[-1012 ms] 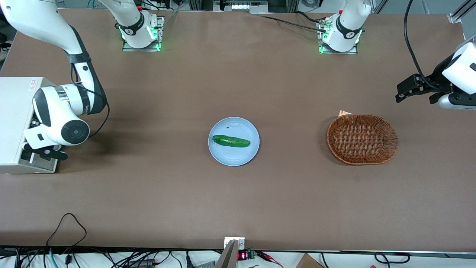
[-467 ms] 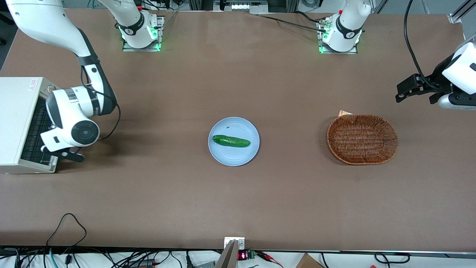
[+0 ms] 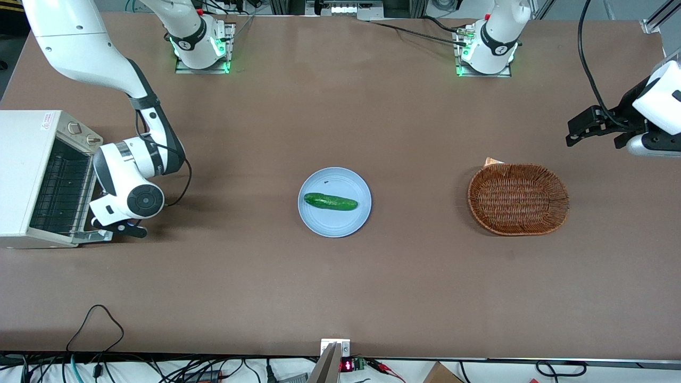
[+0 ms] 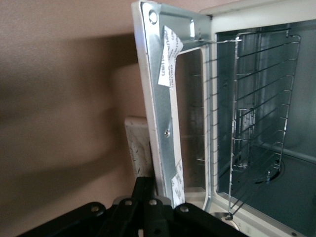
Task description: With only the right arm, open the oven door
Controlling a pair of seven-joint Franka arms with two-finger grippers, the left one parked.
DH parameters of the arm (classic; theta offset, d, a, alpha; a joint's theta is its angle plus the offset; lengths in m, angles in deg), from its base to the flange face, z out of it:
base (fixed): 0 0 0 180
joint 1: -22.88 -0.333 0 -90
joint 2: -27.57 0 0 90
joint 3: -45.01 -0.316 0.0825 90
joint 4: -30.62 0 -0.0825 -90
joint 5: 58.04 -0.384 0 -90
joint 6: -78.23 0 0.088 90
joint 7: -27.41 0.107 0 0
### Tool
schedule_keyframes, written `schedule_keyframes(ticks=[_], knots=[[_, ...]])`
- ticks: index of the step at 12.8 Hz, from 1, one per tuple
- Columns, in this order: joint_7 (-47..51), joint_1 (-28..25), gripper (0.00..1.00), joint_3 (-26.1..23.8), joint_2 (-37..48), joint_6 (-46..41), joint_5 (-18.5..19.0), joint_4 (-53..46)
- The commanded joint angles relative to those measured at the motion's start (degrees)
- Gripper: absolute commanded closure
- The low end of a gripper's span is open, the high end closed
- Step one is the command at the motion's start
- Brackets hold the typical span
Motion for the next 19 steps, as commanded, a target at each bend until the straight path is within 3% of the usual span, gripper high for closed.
schedule_keyframes(ticks=[1,11,19], knots=[[-0.30,0.71,0.98,0.83,-1.97,0.91,0.85,-1.91],[-0.21,0.71,0.98,0.83,-5.22,3.46,-0.02,-1.91],[-1.70,0.97,0.98,0.04,-4.52,3.55,-8.72,-2.26]])
